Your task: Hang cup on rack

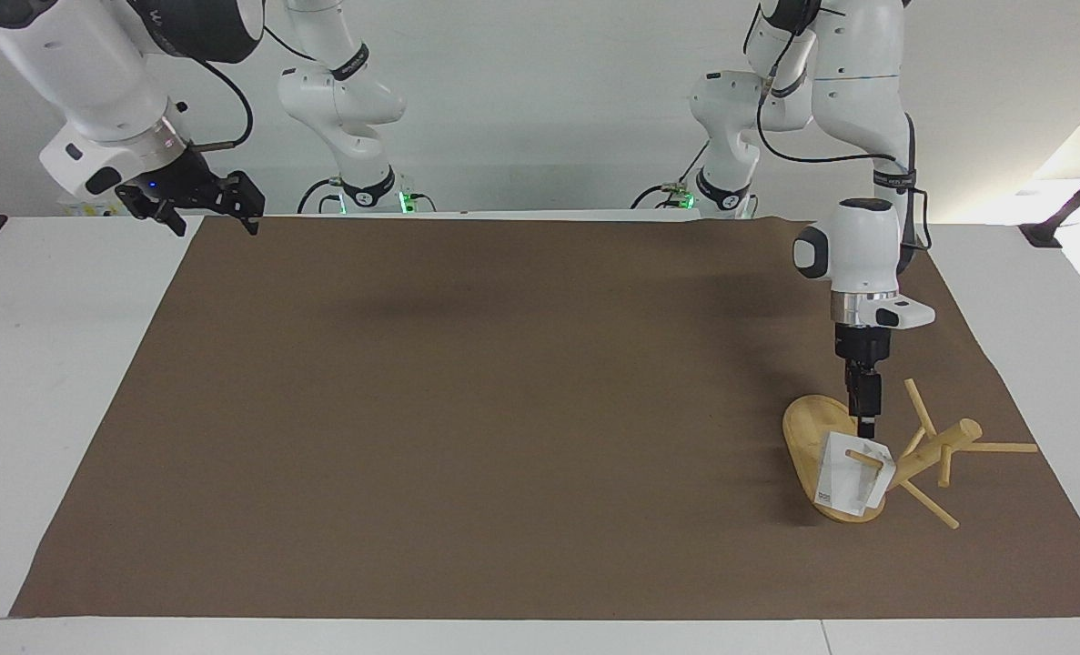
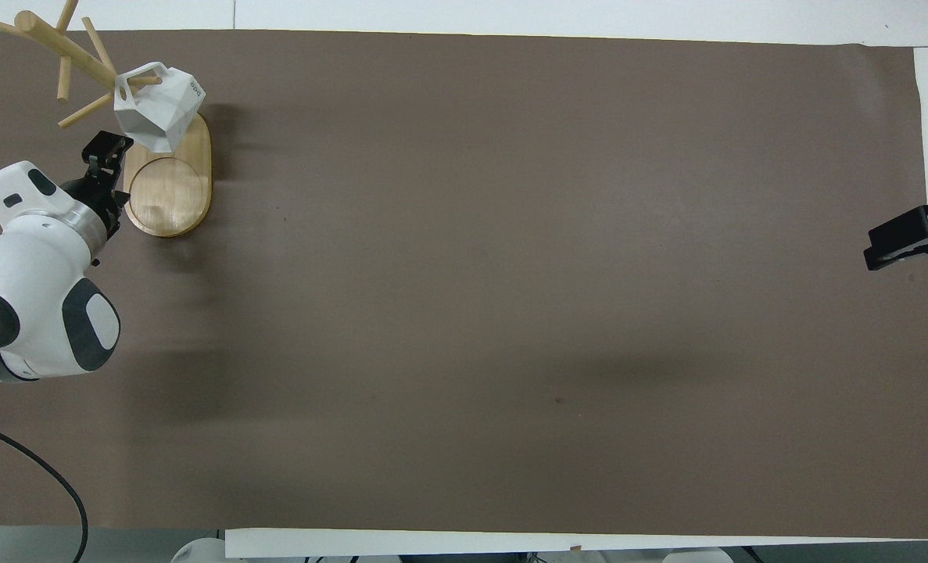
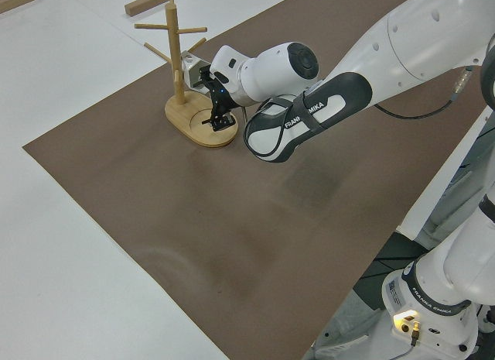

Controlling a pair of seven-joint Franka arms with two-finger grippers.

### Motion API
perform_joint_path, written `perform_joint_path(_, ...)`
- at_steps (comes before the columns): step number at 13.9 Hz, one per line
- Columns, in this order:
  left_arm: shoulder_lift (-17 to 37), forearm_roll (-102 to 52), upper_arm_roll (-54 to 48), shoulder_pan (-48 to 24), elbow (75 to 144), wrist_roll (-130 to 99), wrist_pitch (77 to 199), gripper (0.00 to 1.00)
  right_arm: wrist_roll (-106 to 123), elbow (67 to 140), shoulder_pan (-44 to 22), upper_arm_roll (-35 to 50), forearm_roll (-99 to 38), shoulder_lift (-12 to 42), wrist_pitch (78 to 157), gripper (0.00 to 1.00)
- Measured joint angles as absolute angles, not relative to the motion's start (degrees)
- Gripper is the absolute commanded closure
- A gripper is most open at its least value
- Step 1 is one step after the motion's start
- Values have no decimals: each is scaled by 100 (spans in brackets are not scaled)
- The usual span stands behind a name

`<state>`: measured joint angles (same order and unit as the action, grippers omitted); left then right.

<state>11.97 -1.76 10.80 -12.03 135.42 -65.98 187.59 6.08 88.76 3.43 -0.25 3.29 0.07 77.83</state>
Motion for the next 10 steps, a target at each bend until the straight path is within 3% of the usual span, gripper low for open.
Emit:
perform_joint_path(6, 930, -160, 1145, -888, 13395, -6434, 17875, 1, 275, 8876, 344, -29, 329, 7, 7817, 1)
perform_joint_path(10, 798, -148, 1125, -909, 12752, -5753, 16399, 1, 275, 8876, 345, -32, 329, 7, 7863, 1)
